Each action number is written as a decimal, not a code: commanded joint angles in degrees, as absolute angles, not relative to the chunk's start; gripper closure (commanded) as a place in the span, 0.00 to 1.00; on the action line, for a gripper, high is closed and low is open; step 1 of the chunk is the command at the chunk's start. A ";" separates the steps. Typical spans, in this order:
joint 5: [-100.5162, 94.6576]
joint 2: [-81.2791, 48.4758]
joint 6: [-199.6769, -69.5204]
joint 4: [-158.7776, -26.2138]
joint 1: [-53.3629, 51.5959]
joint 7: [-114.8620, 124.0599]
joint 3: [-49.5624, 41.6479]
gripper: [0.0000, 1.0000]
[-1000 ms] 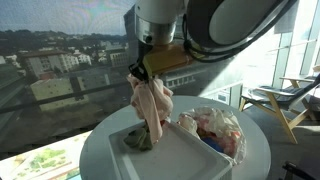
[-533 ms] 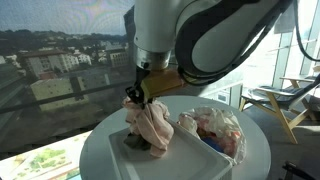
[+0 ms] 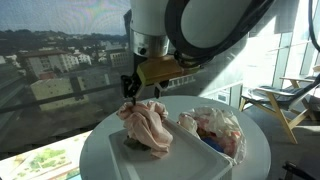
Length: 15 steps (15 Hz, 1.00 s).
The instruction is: Remove the objects in the plastic bag
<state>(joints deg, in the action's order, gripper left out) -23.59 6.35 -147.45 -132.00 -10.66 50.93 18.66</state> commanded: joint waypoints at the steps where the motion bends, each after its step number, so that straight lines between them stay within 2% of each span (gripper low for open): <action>1: -21.93 12.66 -143.70 -133.63 -9.84 52.19 17.31 0.00; 4: -21.62 18.42 -142.03 -136.12 -7.96 54.67 16.37 0.00; 10: -20.73 25.54 -130.25 -141.99 -3.24 58.98 15.37 0.00; 15: -18.49 26.95 -133.91 -153.03 -1.40 60.12 12.86 0.00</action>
<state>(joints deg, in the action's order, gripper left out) -20.52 24.69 -130.48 -146.37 -2.35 59.03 13.98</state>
